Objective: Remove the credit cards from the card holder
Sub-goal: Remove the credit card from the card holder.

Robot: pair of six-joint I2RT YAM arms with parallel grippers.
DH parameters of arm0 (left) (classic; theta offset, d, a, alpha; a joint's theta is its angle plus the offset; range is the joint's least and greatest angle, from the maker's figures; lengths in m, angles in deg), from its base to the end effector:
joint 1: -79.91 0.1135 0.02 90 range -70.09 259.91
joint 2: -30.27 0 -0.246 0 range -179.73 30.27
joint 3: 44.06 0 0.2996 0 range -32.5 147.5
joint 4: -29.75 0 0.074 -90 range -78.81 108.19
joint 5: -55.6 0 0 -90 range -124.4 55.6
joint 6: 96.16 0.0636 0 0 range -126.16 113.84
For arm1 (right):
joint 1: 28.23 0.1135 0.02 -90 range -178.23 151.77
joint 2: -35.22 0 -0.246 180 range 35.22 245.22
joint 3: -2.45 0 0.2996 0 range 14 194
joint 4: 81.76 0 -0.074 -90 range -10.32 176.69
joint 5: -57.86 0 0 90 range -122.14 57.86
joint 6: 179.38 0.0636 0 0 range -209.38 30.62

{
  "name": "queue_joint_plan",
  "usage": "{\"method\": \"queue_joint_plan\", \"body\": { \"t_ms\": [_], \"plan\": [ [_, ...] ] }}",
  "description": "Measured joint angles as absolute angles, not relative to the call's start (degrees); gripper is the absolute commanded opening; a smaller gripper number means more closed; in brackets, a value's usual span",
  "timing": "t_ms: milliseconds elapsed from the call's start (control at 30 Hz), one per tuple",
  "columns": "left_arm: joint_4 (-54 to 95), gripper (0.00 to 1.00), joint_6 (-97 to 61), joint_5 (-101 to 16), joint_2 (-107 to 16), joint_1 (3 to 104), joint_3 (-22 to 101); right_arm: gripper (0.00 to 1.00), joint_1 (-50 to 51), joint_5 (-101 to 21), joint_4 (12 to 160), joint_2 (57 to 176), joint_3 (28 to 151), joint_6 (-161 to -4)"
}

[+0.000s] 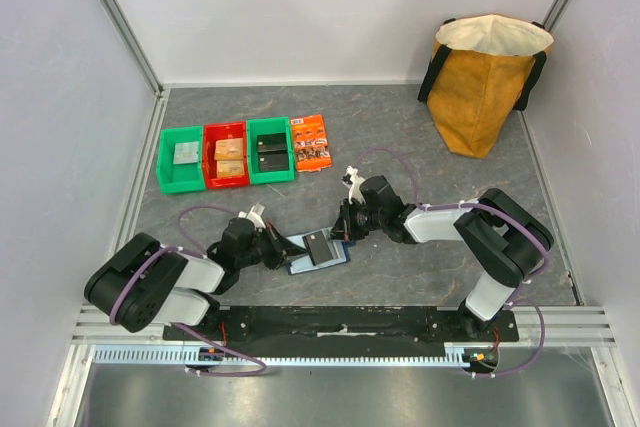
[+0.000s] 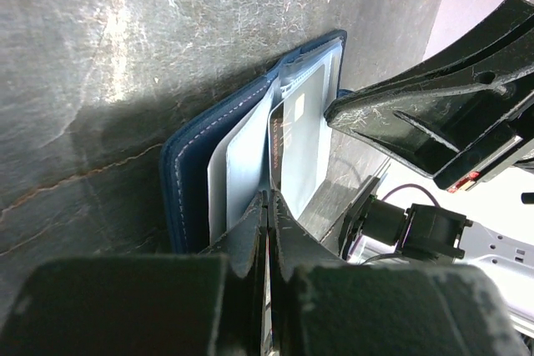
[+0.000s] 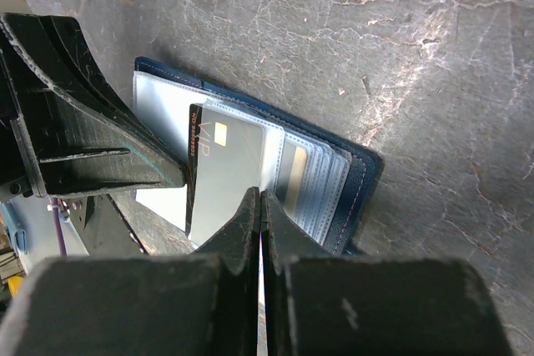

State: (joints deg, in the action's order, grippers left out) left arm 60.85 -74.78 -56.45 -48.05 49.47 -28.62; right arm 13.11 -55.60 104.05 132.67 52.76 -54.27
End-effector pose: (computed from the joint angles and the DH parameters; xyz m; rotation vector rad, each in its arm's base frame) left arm 0.1774 -0.1319 0.0177 -0.5433 2.3723 -1.3309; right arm 0.2499 0.2535 0.0504 -0.3689 2.4743 1.1032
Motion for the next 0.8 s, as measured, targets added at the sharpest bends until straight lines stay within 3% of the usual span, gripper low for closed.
{"method": "queue_joint_plan", "body": {
  "t_ms": [267,567,800],
  "plan": [
    [60.3,0.37,-74.7,-56.5,-47.1,49.5,-28.6,0.00,13.1,-55.6,104.1,132.7,52.8,-54.3],
    [60.1,0.37,-74.7,-56.4,-47.3,49.5,-27.3,0.00,13.0,-55.7,104.1,132.7,52.8,-54.3],
    [62.5,0.23,-74.8,-57.0,-52.0,49.5,-26.2,0.00,13.0,-55.7,104.2,132.7,52.7,-54.3]
  ]
}}
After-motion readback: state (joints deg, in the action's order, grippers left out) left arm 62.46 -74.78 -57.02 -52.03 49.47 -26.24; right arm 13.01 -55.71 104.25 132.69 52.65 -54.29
